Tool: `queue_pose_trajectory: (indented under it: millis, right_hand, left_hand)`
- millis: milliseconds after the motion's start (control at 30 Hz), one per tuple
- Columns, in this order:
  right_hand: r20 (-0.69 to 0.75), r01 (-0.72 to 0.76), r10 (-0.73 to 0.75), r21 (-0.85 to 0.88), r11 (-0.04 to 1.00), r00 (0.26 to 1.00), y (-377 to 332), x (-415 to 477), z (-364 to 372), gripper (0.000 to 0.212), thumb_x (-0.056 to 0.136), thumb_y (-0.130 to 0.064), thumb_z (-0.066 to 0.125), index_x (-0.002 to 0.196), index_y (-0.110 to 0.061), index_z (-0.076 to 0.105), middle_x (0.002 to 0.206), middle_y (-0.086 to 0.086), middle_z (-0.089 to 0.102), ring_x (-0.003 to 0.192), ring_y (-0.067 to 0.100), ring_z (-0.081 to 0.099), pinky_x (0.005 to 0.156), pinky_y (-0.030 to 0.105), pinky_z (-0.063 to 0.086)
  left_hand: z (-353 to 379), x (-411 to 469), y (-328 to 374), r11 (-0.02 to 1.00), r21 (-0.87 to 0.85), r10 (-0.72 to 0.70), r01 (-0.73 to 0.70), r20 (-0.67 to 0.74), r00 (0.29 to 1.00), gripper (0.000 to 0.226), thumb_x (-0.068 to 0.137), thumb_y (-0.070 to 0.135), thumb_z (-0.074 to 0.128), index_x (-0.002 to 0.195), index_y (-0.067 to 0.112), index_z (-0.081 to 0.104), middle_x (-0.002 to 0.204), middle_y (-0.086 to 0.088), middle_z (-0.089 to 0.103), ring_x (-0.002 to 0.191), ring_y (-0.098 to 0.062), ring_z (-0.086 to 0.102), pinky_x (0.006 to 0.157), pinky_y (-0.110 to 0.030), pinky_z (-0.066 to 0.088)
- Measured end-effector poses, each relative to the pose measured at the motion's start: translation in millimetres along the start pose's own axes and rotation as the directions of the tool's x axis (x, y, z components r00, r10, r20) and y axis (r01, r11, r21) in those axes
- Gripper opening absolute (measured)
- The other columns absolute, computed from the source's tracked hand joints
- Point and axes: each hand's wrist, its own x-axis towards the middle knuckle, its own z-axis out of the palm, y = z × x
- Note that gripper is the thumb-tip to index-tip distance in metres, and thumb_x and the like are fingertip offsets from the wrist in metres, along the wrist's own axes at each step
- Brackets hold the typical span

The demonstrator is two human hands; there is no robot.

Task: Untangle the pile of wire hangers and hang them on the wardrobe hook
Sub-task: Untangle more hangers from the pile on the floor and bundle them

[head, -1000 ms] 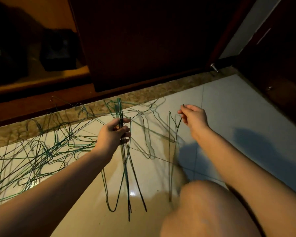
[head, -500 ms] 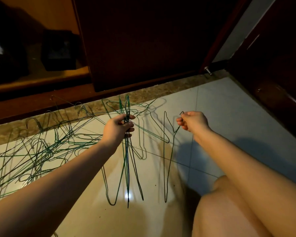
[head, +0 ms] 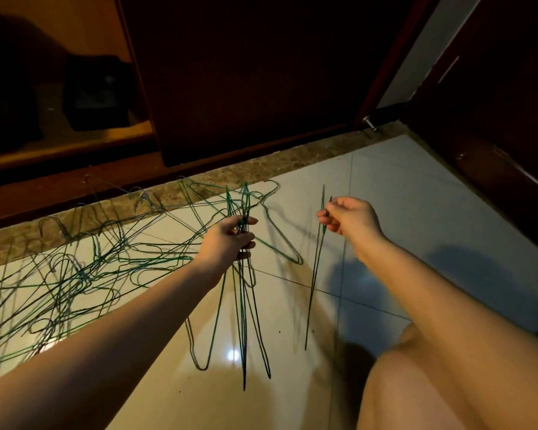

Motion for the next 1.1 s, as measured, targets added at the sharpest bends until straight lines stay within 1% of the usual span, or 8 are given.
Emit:
queue_pose_trajectory:
  millis: [200, 333, 433, 567, 800, 900, 1000, 1100]
  right_hand:
    - [0.215, 0.051, -0.055, 0.026, 0.998, 0.975, -8.3, -14.9, 34.1, 0.025, 0.095, -0.006, 0.047, 0.075, -0.017, 0.058, 0.067, -0.003, 0.065, 0.052, 0.0, 0.057, 0.052, 0.012, 0.045]
    - [0.319, 0.044, -0.07, 0.087, 0.995, 0.945, -12.4, -26.4, 60.4, 0.024, 0.096, -0.006, 0.044, 0.077, -0.014, 0.057, 0.067, -0.003, 0.062, 0.056, 0.003, 0.054, 0.057, 0.015, 0.044]
    - [0.333, 0.037, -0.077, 0.124, 0.992, 0.94, -13.2, -29.2, 72.5, 0.025, 0.096, -0.005, 0.043, 0.076, -0.014, 0.056, 0.067, -0.002, 0.057, 0.058, 0.005, 0.05, 0.059, 0.016, 0.042]
    - [0.304, 0.012, -0.08, 0.217, 0.976, 0.949, -18.4, -23.9, 82.0, 0.026, 0.097, -0.004, 0.042, 0.075, -0.012, 0.054, 0.066, -0.001, 0.052, 0.058, 0.007, 0.045, 0.059, 0.019, 0.039]
    - [0.312, 0.005, -0.079, 0.234, 0.972, 0.947, -16.3, -6.1, 102.8, 0.021, 0.095, -0.006, 0.047, 0.078, -0.014, 0.056, 0.069, 0.0, 0.058, 0.058, 0.005, 0.045, 0.058, 0.018, 0.038]
    - [0.302, -0.055, -0.045, 0.313, 0.948, 0.952, -14.8, 2.7, 113.3, 0.021, 0.095, -0.004, 0.046, 0.078, -0.012, 0.056, 0.067, 0.001, 0.053, 0.057, 0.006, 0.04, 0.057, 0.017, 0.035]
    - [0.33, -0.027, -0.074, 0.289, 0.957, 0.941, -11.4, 6.2, 122.9, 0.023, 0.096, -0.005, 0.045, 0.076, -0.012, 0.055, 0.067, 0.0, 0.051, 0.057, 0.006, 0.038, 0.058, 0.016, 0.034]
    - [0.382, 0.0, -0.106, 0.266, 0.964, 0.918, -8.2, 5.6, 127.3, 0.023, 0.095, -0.006, 0.046, 0.076, -0.012, 0.056, 0.068, -0.001, 0.056, 0.058, 0.006, 0.041, 0.058, 0.017, 0.036]
  left_hand:
    - [7.3, 6.5, -7.6, 0.999, 0.037, 0.019, -0.021, 0.067, 0.998, 0.024, 0.089, 0.008, 0.059, 0.109, 0.021, 0.059, 0.083, -0.005, 0.058, 0.08, -0.015, 0.059, 0.067, -0.026, 0.049]
    - [12.4, 10.1, -15.5, 0.994, 0.094, 0.05, -0.054, 0.048, 0.998, 0.05, 0.083, 0.014, 0.068, 0.125, 0.033, 0.047, 0.089, -0.001, 0.058, 0.087, -0.018, 0.061, 0.078, -0.035, 0.055]
    - [10.1, 15.9, -23.6, 0.986, 0.149, 0.084, -0.077, -0.041, 0.996, 0.051, 0.08, 0.014, 0.071, 0.128, 0.021, 0.054, 0.094, -0.005, 0.06, 0.088, -0.022, 0.062, 0.082, -0.042, 0.055]
    - [5.3, 21.5, -32.9, 0.99, 0.121, 0.079, -0.069, -0.076, 0.994, 0.038, 0.08, 0.01, 0.07, 0.114, 0.024, 0.06, 0.091, -0.003, 0.061, 0.092, -0.026, 0.064, 0.082, -0.046, 0.055]
    - [-2.9, 30.1, -39.4, 0.998, -0.032, 0.049, -0.054, -0.15, 0.988, 0.026, 0.088, -0.008, 0.05, 0.106, 0.008, 0.061, 0.077, -0.004, 0.058, 0.062, -0.011, 0.058, 0.05, -0.017, 0.05]
    - [-8.0, 33.1, -40.9, 0.999, -0.032, 0.004, -0.009, -0.141, 0.99, 0.031, 0.089, -0.003, 0.05, 0.114, 0.012, 0.059, 0.082, -0.003, 0.058, 0.066, -0.012, 0.057, 0.058, -0.018, 0.049]
    - [-12.0, 34.0, -40.1, 0.969, -0.222, -0.12, 0.106, -0.049, 0.992, 0.034, 0.089, -0.001, 0.054, 0.119, 0.015, 0.054, 0.077, -0.006, 0.057, 0.069, -0.016, 0.056, 0.067, -0.028, 0.047]
    - [-16.8, 35.4, -41.6, 0.979, -0.179, -0.097, 0.093, -0.014, 0.995, 0.028, 0.088, -0.001, 0.055, 0.112, 0.013, 0.057, 0.073, -0.007, 0.054, 0.063, -0.014, 0.055, 0.058, -0.023, 0.047]
